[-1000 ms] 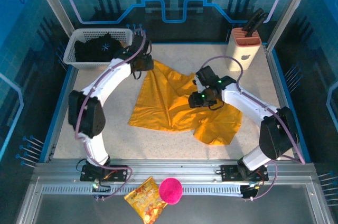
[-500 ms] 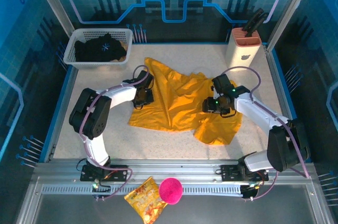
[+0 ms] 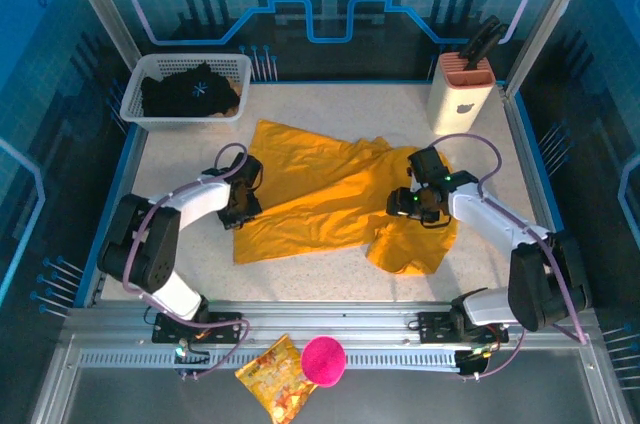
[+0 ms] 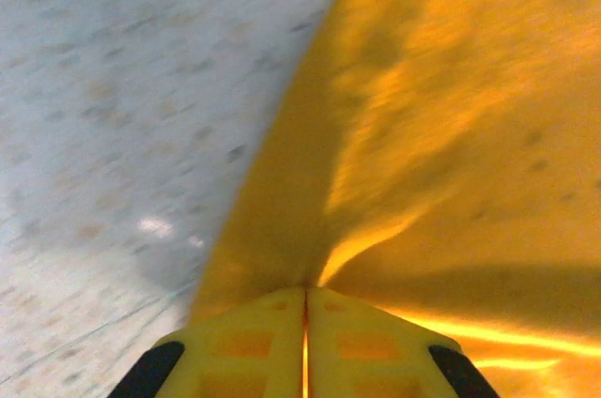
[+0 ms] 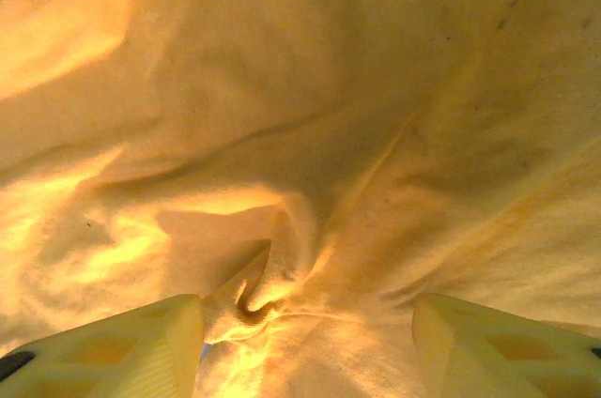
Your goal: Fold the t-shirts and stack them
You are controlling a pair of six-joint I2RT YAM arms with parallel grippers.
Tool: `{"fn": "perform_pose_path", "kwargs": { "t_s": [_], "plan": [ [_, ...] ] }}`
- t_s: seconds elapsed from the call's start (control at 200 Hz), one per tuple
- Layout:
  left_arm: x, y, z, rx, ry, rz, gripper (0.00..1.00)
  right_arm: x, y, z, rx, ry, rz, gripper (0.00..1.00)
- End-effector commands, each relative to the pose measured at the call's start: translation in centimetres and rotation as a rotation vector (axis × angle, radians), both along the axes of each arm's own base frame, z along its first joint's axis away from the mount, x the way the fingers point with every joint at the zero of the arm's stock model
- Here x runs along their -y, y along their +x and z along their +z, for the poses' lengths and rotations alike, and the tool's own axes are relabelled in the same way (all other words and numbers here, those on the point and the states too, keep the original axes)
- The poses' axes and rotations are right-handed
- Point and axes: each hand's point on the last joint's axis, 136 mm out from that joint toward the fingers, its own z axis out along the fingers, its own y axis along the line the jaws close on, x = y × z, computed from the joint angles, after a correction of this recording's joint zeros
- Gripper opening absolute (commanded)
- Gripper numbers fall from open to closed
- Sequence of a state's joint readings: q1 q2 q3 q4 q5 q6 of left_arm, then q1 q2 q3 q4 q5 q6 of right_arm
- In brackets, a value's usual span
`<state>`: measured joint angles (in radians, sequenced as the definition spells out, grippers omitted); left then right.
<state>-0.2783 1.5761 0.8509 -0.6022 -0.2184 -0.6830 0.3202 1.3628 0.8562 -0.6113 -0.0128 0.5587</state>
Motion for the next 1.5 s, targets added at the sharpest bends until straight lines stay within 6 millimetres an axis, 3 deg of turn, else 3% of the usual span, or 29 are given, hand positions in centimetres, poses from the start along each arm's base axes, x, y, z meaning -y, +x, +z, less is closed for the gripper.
{"fn": "perform_pose_path", "kwargs": {
  "t_s": [0.0, 0.155, 0.265, 0.3, 0.475, 0.616, 0.736, 0.931, 1.081, 1.221, 1.356, 1.497],
  "plan": [
    [-2.4, -2.3, 1.2, -0.033, 0.079, 0.049, 0.11, 0.5, 0.5, 0.8, 0.031, 0.034, -0.03, 0.64],
    [-4.0, -1.6, 2.5, 0.003, 0.081, 0.07, 0.12, 2.7, 1.2, 1.1, 0.042, 0.029, -0.067, 0.71],
    [-3.0, 0.3, 4.5, 0.075, 0.034, 0.045, 0.17, 4.9, 2.2, 1.1, 0.042, 0.033, -0.103, 0.76],
    [-2.5, 0.9, 5.1, 0.097, 0.013, 0.038, 0.2, 5.5, 3.5, 2.0, 0.067, 0.037, -0.112, 0.76],
    [-0.6, 3.1, 7.5, 0.159, -0.037, -0.001, 0.34, 7.3, 8.2, 2.0, 0.069, 0.008, -0.094, 0.75],
    [0.4, 3.7, 6.4, 0.147, -0.064, -0.018, 0.5, 8.6, 12.2, 1.1, 0.05, -0.065, -0.078, 0.73],
    [1.2, 4.0, 5.1, 0.128, -0.086, -0.028, 0.58, 9.6, 15.0, 0.5, 0.043, -0.132, -0.072, 0.73],
    [2.2, 4.4, 3.0, 0.092, -0.1, -0.04, 0.63, 9.8, 17.9, -1.4, 0.001, -0.161, -0.052, 0.64],
    [2.6, 4.4, 1.1, 0.048, -0.098, -0.048, 0.7, 9.7, 18.7, -2.3, -0.024, -0.165, -0.041, 0.28],
    [2.6, 3.8, -0.4, 0.013, -0.096, -0.045, 0.73, 9.6, 18.4, -0.7, 0.016, -0.156, -0.038, 0.0],
    [2.4, 3.5, -0.7, 0.005, -0.09, -0.044, 0.73, 8.9, 17.2, 3.5, 0.106, -0.135, -0.035, 0.0],
    [2.3, 3.6, -0.4, 0.013, -0.085, -0.043, 0.73, 7.2, 14.1, 7.6, 0.191, -0.124, -0.008, 0.0]
  ]
}}
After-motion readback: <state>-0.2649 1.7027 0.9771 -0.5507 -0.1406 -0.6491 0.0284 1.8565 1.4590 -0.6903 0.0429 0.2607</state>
